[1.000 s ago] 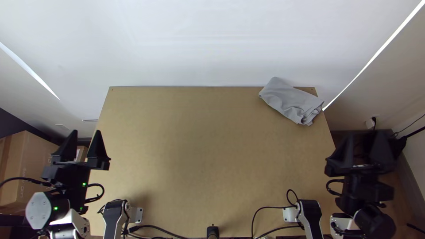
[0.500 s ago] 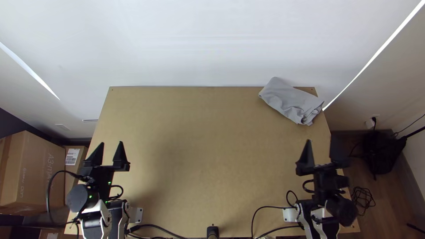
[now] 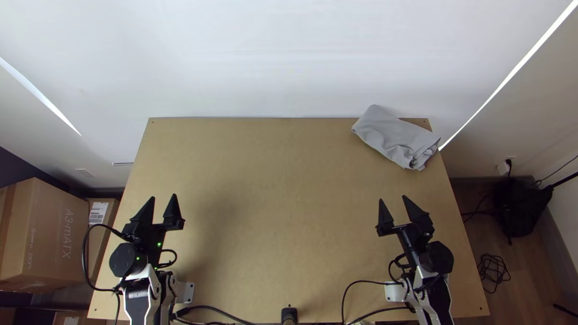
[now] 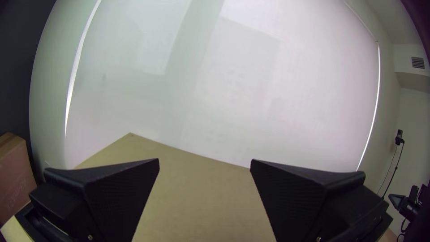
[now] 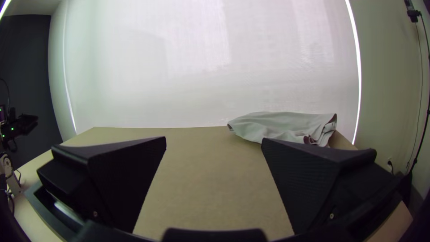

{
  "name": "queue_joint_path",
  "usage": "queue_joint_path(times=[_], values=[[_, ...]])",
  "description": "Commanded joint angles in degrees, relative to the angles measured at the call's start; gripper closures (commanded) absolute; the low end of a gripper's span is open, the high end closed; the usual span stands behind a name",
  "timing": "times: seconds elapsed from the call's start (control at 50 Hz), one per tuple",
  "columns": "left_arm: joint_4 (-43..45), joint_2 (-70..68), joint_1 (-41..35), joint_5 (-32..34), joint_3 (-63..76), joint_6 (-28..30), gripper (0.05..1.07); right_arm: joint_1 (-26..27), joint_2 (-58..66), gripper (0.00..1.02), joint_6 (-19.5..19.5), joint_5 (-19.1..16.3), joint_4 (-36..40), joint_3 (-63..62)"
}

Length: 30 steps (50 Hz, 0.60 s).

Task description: Fold the t-shirt

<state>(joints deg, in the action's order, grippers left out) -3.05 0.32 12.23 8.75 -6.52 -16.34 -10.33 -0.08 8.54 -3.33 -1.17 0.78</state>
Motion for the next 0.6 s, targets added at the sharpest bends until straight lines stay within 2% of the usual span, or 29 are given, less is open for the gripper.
queue_joint_path(times=[0.0,0.16,0.58], values=[[1.6,-0.5,-0.3,0.3,3.4,0.2,0.10,0.7,-0.2,0.04,0.8,1.9,1.3,-0.3],[1.7,0.0,0.3,-0.7,4.9,2.6,0.10,0.7,-0.2,0.04,0.8,2.0,1.4,-0.3],[2.1,-0.3,1.0,-0.8,5.1,2.6,0.10,0.7,-0.2,0.04,0.8,2.0,1.3,-0.3]])
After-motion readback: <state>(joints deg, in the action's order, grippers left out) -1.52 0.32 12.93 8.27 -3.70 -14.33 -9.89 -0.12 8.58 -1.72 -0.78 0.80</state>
